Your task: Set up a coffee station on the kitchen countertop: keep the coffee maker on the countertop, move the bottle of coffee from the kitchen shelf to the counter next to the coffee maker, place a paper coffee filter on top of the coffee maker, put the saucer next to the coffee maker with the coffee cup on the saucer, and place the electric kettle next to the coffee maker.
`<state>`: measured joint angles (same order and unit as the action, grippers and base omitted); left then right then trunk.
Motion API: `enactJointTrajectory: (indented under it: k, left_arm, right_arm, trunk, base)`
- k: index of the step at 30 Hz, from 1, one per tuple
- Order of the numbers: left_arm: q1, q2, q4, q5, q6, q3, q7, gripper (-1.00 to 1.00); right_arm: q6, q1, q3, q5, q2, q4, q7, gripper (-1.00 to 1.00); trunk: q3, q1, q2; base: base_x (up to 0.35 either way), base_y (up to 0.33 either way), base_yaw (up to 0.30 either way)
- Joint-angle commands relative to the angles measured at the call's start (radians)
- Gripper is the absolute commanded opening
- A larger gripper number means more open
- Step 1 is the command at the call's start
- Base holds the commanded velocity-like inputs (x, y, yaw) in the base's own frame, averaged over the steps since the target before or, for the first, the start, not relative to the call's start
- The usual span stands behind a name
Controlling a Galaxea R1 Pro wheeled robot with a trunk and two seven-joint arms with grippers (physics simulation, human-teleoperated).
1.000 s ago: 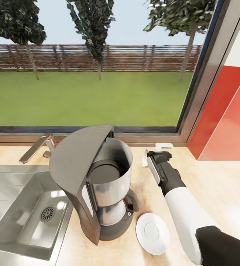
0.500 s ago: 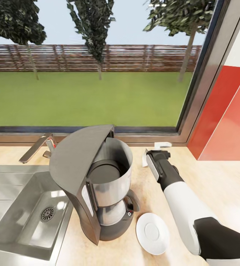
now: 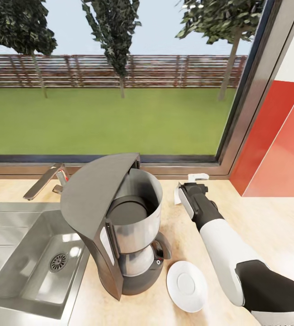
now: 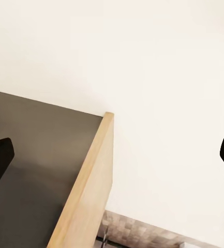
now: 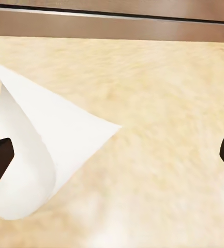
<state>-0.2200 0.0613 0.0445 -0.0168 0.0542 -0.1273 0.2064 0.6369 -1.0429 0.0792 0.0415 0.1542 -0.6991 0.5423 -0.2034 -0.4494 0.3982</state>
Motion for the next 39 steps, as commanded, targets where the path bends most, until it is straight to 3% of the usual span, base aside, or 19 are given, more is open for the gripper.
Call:
enactJointTrajectory:
  k: [1,10,14,19,39]
  left_arm:
    - [0.001,0.000,0.002,-0.002,0.006,-0.006,0.001,1.00]
    - [0.001,0.000,0.002,-0.003,0.006,-0.006,0.001,1.00]
    - [0.001,0.000,0.002,-0.003,0.006,-0.007,0.001,1.00]
    - [0.001,0.000,0.002,-0.003,0.006,-0.008,0.001,1.00]
    - [0.001,0.000,0.002,-0.003,0.005,-0.008,0.001,1.00]
  right_arm:
    - [0.006,-0.001,0.004,0.005,0.000,-0.001,0.006,1.00]
    - [0.003,-0.028,0.004,0.005,0.003,0.042,0.005,1.00]
    - [-0.082,-0.062,0.004,0.005,0.005,0.101,0.005,1.00]
    - [-0.120,-0.085,0.004,0.005,0.007,0.143,0.005,1.00]
    - [-0.149,-0.086,0.004,0.005,-0.002,0.153,0.005,1.00]
  trunk:
    - [-0.002,-0.001,0.002]
    - [-0.002,-0.001,0.002]
    - [-0.002,-0.001,0.002]
    - [-0.002,-0.001,0.002]
    - [-0.002,-0.001,0.002]
  base:
    - [0.000,0.000,0.000]
    - [0.000,0.000,0.000]
    - [0.000,0.000,0.000]
    - [0.000,0.000,0.000]
    - [0.000,0.000,0.000]
